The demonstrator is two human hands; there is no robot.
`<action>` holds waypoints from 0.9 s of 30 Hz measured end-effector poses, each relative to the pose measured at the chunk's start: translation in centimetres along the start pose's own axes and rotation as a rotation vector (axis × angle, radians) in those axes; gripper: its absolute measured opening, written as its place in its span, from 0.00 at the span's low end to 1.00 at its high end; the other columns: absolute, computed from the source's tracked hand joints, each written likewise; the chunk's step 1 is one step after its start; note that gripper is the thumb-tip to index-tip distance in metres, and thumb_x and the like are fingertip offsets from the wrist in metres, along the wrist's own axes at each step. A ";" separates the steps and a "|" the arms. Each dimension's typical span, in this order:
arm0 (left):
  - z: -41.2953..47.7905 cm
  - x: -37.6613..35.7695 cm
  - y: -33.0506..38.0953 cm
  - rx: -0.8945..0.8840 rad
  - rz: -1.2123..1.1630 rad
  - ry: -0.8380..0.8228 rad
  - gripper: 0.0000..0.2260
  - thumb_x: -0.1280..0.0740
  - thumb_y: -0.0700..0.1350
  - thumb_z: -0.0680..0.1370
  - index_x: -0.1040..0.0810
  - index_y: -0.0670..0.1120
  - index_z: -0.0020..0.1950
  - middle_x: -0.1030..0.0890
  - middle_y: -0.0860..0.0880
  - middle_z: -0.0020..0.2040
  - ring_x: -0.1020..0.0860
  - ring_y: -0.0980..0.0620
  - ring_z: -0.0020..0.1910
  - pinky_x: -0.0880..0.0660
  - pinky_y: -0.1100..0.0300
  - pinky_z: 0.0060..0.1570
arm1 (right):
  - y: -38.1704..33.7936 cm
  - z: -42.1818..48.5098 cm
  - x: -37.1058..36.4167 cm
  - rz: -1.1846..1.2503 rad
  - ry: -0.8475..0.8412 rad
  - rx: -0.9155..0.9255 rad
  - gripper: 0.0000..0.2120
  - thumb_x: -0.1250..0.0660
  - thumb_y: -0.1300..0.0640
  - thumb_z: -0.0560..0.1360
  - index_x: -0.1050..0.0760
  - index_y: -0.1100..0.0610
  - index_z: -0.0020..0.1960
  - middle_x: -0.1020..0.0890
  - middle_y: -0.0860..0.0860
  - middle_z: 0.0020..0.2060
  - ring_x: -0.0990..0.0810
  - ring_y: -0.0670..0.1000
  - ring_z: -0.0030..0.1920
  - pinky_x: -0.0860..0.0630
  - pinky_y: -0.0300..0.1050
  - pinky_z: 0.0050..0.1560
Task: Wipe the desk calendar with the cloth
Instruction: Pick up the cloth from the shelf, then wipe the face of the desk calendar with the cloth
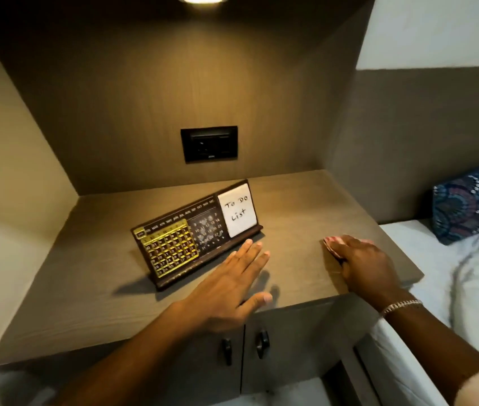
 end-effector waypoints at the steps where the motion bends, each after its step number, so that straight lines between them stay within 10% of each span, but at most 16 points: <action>1: -0.8 1.8 0.3 -0.023 -0.013 0.077 0.33 0.53 0.66 0.79 0.61 0.55 0.79 0.61 0.54 0.80 0.65 0.60 0.76 0.61 0.59 0.74 | -0.8 -0.3 0.8 0.063 0.048 0.001 0.22 0.32 0.59 0.76 0.24 0.49 0.69 0.17 0.53 0.63 0.18 0.58 0.58 0.22 0.51 0.56; 7: -2.9 12.8 -3.2 -0.028 0.116 0.297 0.35 0.47 0.63 0.79 0.49 0.45 0.79 0.48 0.45 0.80 0.55 0.51 0.79 0.52 0.49 0.77 | -8.4 -1.2 4.0 0.683 0.196 0.007 0.24 0.29 0.64 0.73 0.24 0.50 0.68 0.17 0.50 0.62 0.18 0.49 0.60 0.20 0.51 0.61; 13: 0.8 15.6 -11.9 0.096 0.334 -0.042 0.43 0.54 0.71 0.73 0.66 0.47 0.78 0.67 0.47 0.78 0.68 0.53 0.76 0.60 0.48 0.77 | -15.6 1.6 3.7 1.286 0.126 -0.122 0.21 0.29 0.63 0.75 0.24 0.50 0.66 0.15 0.51 0.57 0.15 0.45 0.53 0.17 0.41 0.50; 27: 2.9 10.9 -14.2 -0.245 0.059 -0.266 0.41 0.52 0.72 0.74 0.65 0.53 0.78 0.63 0.53 0.79 0.65 0.63 0.75 0.63 0.64 0.72 | -22.9 3.1 1.5 0.862 0.239 -0.204 0.21 0.31 0.59 0.75 0.23 0.51 0.68 0.16 0.53 0.61 0.17 0.49 0.59 0.22 0.43 0.61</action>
Point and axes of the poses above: each hand's wrist, its own z-axis towards the middle knuckle, its own x-axis out of the back of the hand, y = z × x, the point moved 7 cm from there along z, towards the middle knuckle
